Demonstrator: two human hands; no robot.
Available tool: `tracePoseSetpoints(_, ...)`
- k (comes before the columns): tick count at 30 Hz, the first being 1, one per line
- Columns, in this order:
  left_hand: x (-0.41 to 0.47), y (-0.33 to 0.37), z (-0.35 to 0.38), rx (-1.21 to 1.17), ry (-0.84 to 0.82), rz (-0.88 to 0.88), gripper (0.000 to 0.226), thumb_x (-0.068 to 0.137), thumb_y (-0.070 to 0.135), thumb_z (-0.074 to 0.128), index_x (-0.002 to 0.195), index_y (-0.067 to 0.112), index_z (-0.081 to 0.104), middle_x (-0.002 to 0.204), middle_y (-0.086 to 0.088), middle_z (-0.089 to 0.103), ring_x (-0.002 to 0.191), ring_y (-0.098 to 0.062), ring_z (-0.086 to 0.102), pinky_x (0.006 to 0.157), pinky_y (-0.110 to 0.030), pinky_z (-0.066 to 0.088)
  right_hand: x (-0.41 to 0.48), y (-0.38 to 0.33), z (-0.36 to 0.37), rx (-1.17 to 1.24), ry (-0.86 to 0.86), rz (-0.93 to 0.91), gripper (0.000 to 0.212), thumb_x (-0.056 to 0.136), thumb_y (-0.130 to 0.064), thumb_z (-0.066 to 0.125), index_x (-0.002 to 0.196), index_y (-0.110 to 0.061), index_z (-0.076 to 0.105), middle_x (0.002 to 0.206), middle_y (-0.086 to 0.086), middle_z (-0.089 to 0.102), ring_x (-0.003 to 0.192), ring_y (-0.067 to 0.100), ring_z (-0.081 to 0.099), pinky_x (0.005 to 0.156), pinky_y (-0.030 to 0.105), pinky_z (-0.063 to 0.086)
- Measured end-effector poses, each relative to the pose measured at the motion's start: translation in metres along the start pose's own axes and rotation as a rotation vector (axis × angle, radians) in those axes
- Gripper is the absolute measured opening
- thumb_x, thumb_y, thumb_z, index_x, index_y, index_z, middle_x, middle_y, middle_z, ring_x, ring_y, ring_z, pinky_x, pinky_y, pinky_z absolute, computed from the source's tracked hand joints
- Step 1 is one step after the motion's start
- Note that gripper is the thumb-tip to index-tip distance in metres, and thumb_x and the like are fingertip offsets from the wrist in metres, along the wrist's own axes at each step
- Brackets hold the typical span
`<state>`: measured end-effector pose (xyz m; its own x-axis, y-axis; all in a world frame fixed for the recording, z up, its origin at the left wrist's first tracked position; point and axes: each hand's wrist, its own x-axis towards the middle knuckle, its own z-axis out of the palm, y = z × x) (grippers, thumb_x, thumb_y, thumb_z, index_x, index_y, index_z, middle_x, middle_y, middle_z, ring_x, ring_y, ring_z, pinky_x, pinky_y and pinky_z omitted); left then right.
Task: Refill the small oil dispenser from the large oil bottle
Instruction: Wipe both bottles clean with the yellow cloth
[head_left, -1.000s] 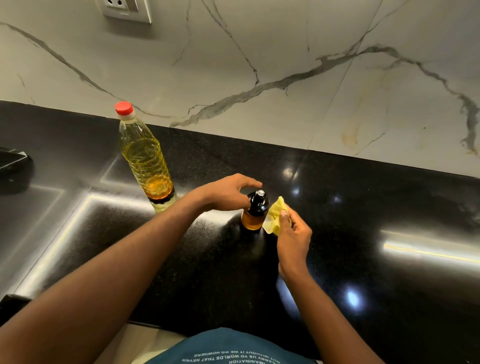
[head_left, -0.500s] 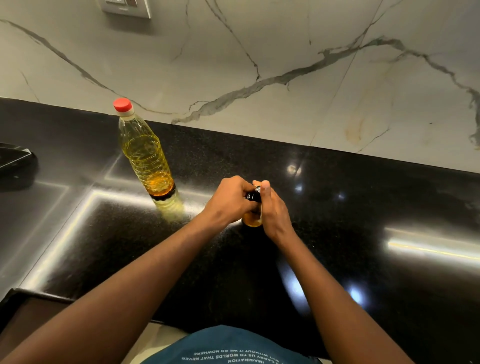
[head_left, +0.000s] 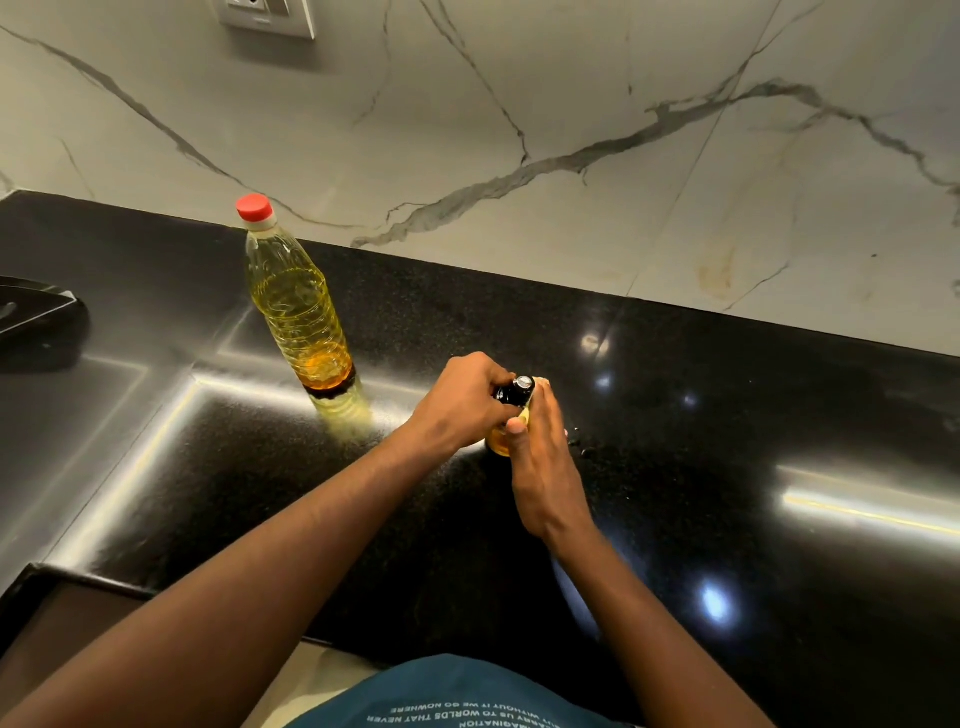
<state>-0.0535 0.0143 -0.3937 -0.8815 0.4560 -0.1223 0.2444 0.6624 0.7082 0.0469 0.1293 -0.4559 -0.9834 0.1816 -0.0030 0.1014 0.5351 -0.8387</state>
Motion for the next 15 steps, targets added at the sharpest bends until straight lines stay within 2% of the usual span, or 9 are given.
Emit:
tracePoseSetpoints(2,0.000,0.002,-0.002,0.003,-0.008,-0.004,0.007,0.083,0.016,0.077,0.084,0.009,0.079,0.072,-0.005,0.072,0.070,-0.016,0.067,0.065,-0.036,0.053,0.010,-0.008,-0.004,0.042,0.017,0.021,0.105,0.086,-0.092,0.006,0.167,-0.027,0.019,0.173,-0.004,0.020,0.157,0.007,0.020,0.128,0.038,0.023)
tracePoseSetpoints(3,0.000,0.003,-0.002,0.008,-0.008,-0.004,0.008,0.082,0.014,0.077,0.079,0.007,0.077,0.066,-0.005,0.068,0.062,-0.013,0.059,0.059,-0.031,0.046,0.018,-0.011,-0.007,0.092,0.017,0.051,0.102,0.086,-0.092,0.009,0.162,-0.028,0.031,0.166,-0.001,0.035,0.151,0.013,0.035,0.123,0.039,0.032)
tracePoseSetpoints(4,0.000,0.004,-0.003,0.011,-0.008,-0.006,0.010,0.080,0.014,0.079,0.074,0.006,0.075,0.061,-0.003,0.063,0.056,-0.010,0.052,0.055,-0.026,0.040,0.026,-0.014,-0.010,0.155,0.008,0.089,0.099,0.085,-0.093,0.010,0.151,-0.031,0.048,0.152,0.002,0.053,0.139,0.016,0.050,0.116,0.041,0.041)
tracePoseSetpoints(6,0.000,0.004,-0.004,0.001,-0.011,-0.016,0.015,0.074,0.018,0.087,0.073,0.008,0.076,0.059,0.001,0.062,0.052,-0.007,0.051,0.051,-0.020,0.037,0.046,-0.013,-0.016,0.254,-0.019,0.201,0.089,0.086,-0.093,0.009,0.111,-0.036,0.073,0.112,0.002,0.076,0.109,0.019,0.068,0.104,0.050,0.051)
tracePoseSetpoints(7,0.001,0.004,-0.003,-0.008,-0.011,-0.017,0.017,0.072,0.021,0.090,0.075,0.009,0.078,0.061,0.001,0.065,0.054,-0.009,0.056,0.052,-0.021,0.040,0.054,-0.012,-0.017,0.301,-0.034,0.261,0.086,0.090,-0.089,0.009,0.094,-0.037,0.078,0.097,0.003,0.079,0.101,0.022,0.071,0.102,0.053,0.052)
tracePoseSetpoints(9,0.000,0.004,-0.003,-0.014,-0.006,-0.019,0.021,0.070,0.024,0.092,0.079,0.010,0.080,0.066,-0.002,0.070,0.061,-0.015,0.064,0.059,-0.031,0.047,0.064,-0.007,-0.017,0.389,-0.069,0.360,0.085,0.097,-0.082,0.010,0.078,-0.040,0.082,0.088,0.000,0.081,0.101,0.021,0.073,0.106,0.051,0.052)
tracePoseSetpoints(12,-0.002,0.004,-0.001,-0.035,0.007,-0.017,0.020,0.072,0.024,0.092,0.082,0.011,0.080,0.067,-0.003,0.072,0.064,-0.016,0.066,0.064,-0.039,0.052,0.061,-0.003,-0.014,0.439,-0.090,0.383,0.079,0.099,-0.078,0.012,0.079,-0.047,0.082,0.090,-0.008,0.081,0.104,0.013,0.072,0.107,0.041,0.051)
tracePoseSetpoints(15,-0.002,0.004,0.000,-0.050,0.009,-0.028,0.021,0.073,0.024,0.091,0.088,0.013,0.082,0.077,-0.006,0.077,0.078,-0.020,0.073,0.077,-0.045,0.058,0.045,0.008,-0.008,0.447,-0.065,0.348,0.082,0.081,-0.098,0.016,0.106,-0.051,0.078,0.110,-0.007,0.080,0.116,0.012,0.069,0.115,0.046,0.046)
